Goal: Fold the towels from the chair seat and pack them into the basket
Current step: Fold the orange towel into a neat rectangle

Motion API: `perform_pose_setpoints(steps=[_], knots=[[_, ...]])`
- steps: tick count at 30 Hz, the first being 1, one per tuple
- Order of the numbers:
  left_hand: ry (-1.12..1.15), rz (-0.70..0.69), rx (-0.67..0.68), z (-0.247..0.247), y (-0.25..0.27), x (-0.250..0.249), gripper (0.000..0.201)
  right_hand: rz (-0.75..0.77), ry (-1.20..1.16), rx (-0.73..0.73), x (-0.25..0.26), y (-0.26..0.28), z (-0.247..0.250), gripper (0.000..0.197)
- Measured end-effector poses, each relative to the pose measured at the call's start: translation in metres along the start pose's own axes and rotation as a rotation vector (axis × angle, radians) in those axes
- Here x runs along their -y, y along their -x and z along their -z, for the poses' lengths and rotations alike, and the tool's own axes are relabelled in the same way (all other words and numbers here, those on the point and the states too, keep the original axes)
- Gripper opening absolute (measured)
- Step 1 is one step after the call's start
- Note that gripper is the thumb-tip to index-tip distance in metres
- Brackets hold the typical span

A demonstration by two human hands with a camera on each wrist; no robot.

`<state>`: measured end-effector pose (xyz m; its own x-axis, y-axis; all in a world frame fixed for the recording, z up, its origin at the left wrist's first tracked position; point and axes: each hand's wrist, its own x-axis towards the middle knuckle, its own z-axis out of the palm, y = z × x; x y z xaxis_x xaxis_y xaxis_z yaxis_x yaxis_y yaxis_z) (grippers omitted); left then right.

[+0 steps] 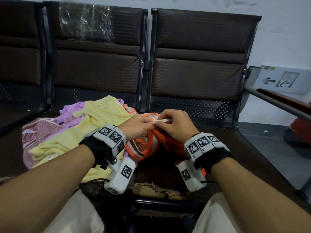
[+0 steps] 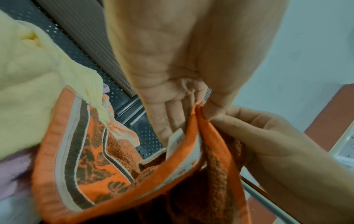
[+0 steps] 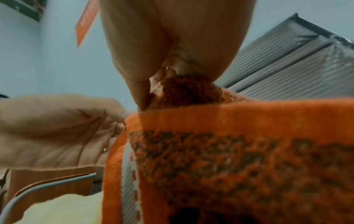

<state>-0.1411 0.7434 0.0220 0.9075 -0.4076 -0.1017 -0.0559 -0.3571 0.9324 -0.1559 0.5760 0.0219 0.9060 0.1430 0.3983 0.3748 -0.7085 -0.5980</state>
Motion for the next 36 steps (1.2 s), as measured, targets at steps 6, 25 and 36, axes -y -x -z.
perform_pose_setpoints(steps=[6, 25, 36], knots=[[-0.187, -0.07, -0.291, 0.014, -0.001, 0.002, 0.036, 0.099, 0.168, 0.1, 0.0, 0.006, 0.013, 0.029], [0.029, -0.016, -0.691, 0.054, 0.001, 0.016, 0.033, -0.484, 0.316, 0.279, -0.067, 0.051, 0.069, 0.036], [-0.082, 0.11, -0.59, 0.052, -0.01, 0.014, 0.037, -0.053, 0.551, 0.156, -0.06, 0.049, 0.059, 0.011]])
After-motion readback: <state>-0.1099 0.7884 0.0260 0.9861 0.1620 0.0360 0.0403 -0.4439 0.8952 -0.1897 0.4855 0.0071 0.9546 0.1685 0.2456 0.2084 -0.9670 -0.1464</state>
